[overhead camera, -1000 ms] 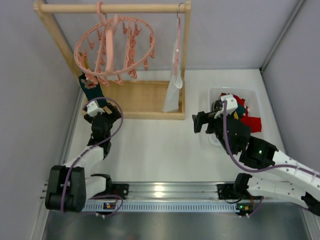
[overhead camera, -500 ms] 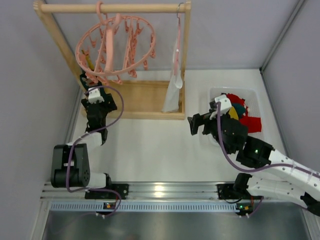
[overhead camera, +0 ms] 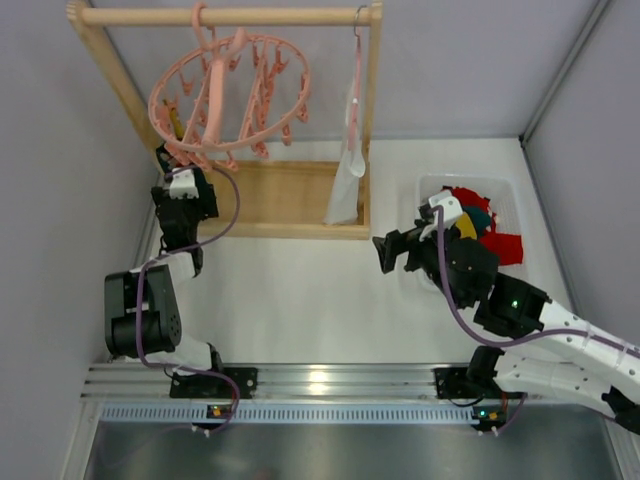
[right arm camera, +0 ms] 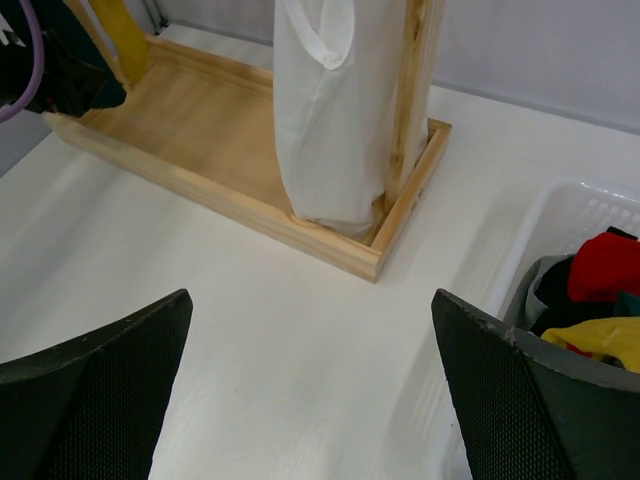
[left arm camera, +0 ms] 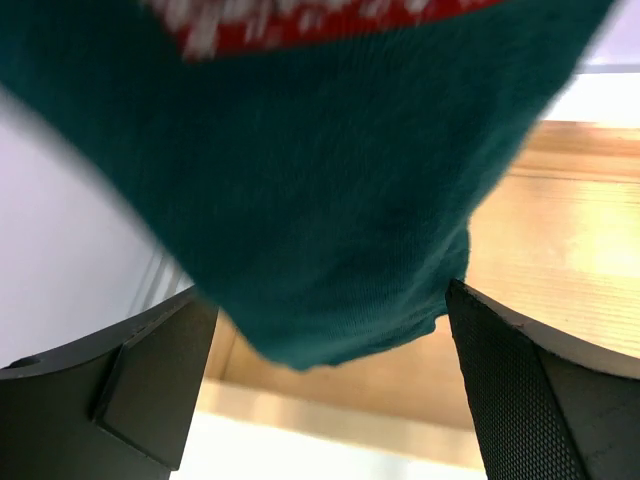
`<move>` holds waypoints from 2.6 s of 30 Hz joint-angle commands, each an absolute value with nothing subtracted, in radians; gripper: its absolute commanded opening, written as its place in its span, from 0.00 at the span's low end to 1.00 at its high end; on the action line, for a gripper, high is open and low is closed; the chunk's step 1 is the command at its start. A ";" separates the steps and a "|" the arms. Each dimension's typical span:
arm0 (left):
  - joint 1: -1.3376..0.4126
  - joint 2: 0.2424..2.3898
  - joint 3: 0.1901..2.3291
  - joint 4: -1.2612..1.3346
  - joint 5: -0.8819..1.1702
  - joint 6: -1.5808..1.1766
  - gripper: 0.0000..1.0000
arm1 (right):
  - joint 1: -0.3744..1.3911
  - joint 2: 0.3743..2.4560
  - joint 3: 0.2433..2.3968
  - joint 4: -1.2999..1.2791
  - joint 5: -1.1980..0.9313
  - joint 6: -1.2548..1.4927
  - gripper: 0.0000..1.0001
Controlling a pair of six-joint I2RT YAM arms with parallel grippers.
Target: Remove the socks clipped to the hanger
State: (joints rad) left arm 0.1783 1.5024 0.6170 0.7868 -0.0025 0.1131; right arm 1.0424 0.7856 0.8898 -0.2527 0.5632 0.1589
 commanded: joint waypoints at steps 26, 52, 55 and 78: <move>0.134 1.540 0.732 0.870 -0.105 -0.281 0.00 | 1.031 0.868 0.905 -0.130 0.411 0.169 1.00; -0.684 1.236 0.497 0.819 -1.006 -0.042 0.00 | 1.031 0.796 0.957 -0.124 0.265 0.199 1.00; -0.752 1.276 0.564 0.821 -1.028 0.020 0.00 | 1.029 0.818 1.009 -0.130 0.275 0.195 0.99; -0.897 1.430 0.718 0.819 -1.037 0.127 0.00 | 1.031 1.589 1.959 -0.469 0.298 0.023 0.79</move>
